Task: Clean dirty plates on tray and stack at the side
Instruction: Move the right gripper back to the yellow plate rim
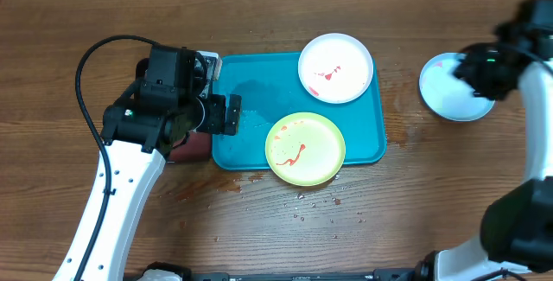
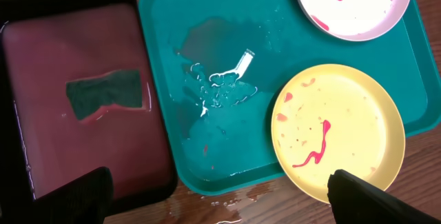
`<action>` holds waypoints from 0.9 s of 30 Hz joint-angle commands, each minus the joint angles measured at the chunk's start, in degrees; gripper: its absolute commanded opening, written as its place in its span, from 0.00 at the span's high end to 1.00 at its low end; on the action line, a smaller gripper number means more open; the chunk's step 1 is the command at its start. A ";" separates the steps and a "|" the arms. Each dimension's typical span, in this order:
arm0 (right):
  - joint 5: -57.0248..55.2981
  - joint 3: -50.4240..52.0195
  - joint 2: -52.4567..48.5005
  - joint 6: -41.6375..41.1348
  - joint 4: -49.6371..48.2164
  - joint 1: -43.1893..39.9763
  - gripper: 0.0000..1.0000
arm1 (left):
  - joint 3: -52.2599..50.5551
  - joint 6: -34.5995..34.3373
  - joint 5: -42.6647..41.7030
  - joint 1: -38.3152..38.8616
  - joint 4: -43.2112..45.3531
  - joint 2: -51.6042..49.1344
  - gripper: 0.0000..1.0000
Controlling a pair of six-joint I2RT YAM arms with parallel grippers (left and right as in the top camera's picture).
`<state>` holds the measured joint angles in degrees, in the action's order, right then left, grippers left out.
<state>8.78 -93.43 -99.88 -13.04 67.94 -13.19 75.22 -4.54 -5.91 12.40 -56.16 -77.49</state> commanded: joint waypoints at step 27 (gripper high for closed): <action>0.33 26.60 -2.38 0.81 -17.46 30.23 0.12 | -0.52 -1.70 -0.11 0.44 -0.59 -0.02 0.00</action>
<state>9.15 -67.64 -100.62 -11.99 51.40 16.91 75.18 -5.65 -5.91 12.40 -56.80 -77.49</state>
